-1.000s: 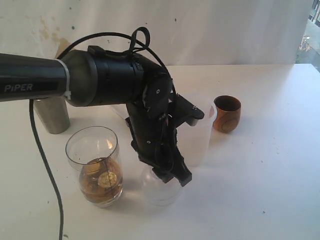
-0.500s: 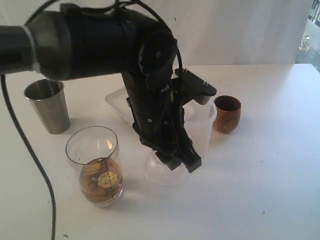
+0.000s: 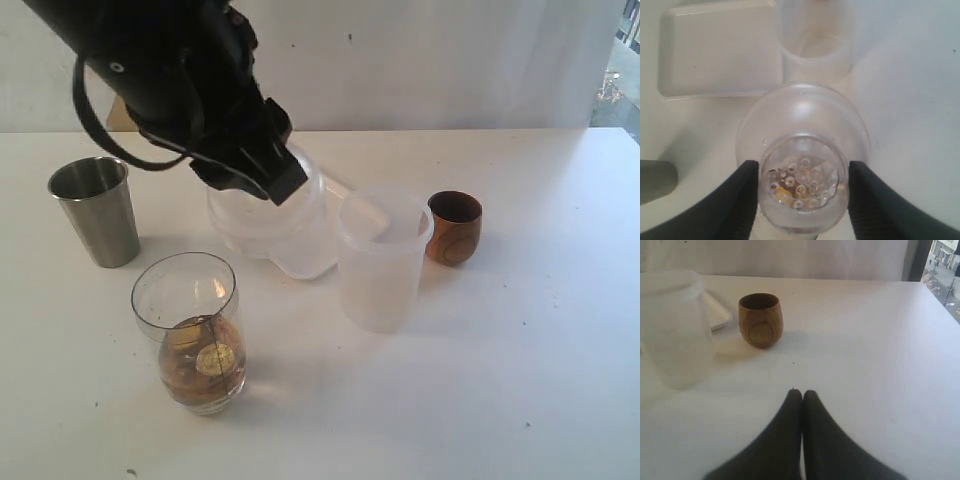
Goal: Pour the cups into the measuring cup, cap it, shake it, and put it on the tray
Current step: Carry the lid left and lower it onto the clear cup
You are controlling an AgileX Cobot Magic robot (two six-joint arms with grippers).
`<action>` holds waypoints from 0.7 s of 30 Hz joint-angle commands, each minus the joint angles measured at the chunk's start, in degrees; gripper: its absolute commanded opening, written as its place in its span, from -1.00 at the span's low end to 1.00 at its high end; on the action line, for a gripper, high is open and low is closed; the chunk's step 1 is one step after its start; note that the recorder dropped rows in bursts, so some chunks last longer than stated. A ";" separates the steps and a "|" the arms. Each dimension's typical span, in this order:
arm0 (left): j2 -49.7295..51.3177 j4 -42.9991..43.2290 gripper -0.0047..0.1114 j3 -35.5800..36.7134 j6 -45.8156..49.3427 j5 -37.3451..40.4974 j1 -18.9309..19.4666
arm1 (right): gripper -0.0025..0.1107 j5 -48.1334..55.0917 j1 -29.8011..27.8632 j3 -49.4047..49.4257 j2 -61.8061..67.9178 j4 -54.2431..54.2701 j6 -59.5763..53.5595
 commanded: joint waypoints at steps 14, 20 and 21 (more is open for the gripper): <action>-10.21 3.22 -0.92 15.93 -1.09 0.15 10.37 | -0.96 -0.46 0.21 0.33 -0.34 -0.12 -0.16; -10.21 -4.49 -0.92 17.12 3.62 0.15 15.02 | -0.96 -0.46 0.21 0.33 -0.34 -0.12 -0.16; -10.21 -5.18 -0.92 17.12 3.73 0.15 15.02 | -0.96 -0.46 0.21 0.33 -0.34 -0.12 -0.16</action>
